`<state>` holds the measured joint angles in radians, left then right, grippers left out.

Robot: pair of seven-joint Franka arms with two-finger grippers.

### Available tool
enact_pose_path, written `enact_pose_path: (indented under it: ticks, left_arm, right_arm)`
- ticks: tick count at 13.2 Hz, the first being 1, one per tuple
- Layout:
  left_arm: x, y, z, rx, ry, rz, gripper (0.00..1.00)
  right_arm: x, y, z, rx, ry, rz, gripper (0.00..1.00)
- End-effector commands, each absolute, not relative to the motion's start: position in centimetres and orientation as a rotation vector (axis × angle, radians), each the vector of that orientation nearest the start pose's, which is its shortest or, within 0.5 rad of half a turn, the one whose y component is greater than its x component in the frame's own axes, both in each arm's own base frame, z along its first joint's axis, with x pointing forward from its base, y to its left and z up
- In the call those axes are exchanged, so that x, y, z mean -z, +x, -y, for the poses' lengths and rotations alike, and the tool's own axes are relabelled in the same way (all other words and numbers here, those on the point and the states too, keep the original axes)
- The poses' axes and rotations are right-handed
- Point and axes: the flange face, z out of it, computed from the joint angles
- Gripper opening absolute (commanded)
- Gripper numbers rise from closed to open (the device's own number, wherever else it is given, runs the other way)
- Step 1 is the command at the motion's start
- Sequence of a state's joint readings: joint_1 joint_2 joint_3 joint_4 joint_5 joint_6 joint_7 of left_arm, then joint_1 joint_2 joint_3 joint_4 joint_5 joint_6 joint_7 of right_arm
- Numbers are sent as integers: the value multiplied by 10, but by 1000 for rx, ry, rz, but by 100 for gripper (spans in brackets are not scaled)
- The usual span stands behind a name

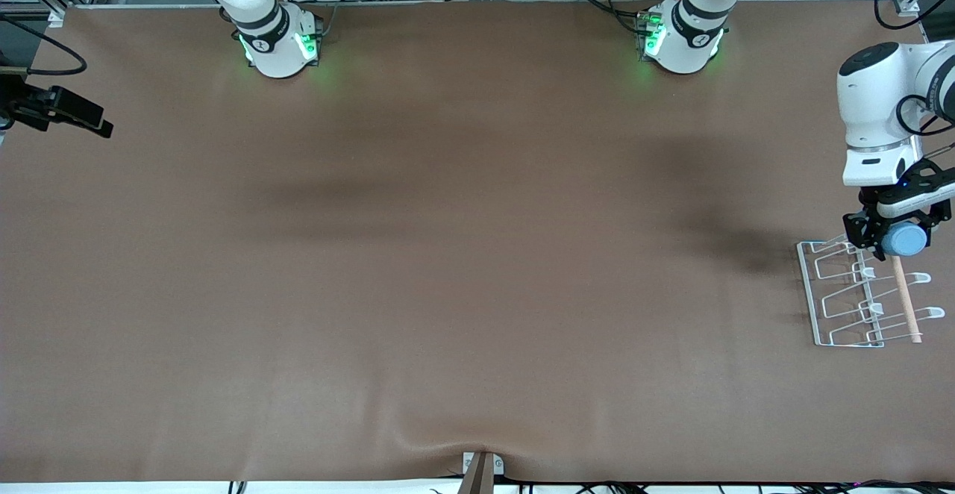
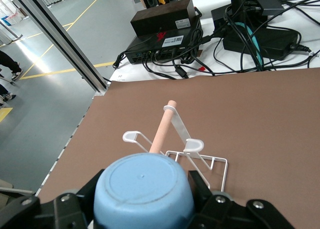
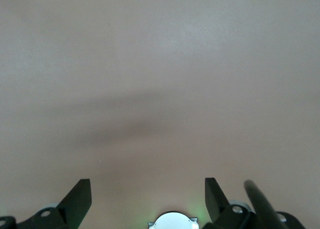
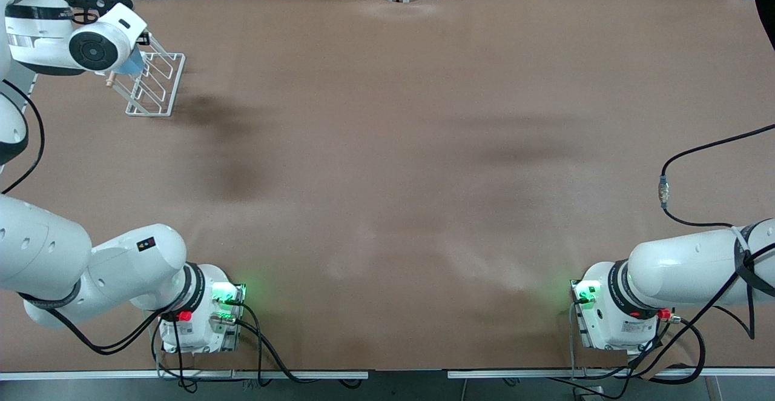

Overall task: Transfer cup to left arm and place on rack
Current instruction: 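Lower the cup with the left gripper onto the rack's hooks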

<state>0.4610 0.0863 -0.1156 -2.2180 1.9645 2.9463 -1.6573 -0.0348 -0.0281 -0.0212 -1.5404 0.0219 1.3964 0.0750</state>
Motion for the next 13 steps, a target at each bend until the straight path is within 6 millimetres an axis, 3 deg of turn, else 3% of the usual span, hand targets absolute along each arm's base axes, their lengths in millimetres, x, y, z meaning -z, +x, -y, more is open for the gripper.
enact_pose_path:
  ticks: [1, 8, 13]
  left_arm:
    - [-347, 520, -121, 1110, -2466, 158, 17]
    - [-329, 521, -123, 1077, -2470, 187, 18]
    - [-317, 522, -121, 1056, -2482, 182, 23]
  right_arm:
    - [-646, 526, 25, -161, -3117, -203, 100]
    - [-649, 527, 22, -152, -3120, -194, 100]
    - [-645, 531, 32, -155, -3090, -228, 100]
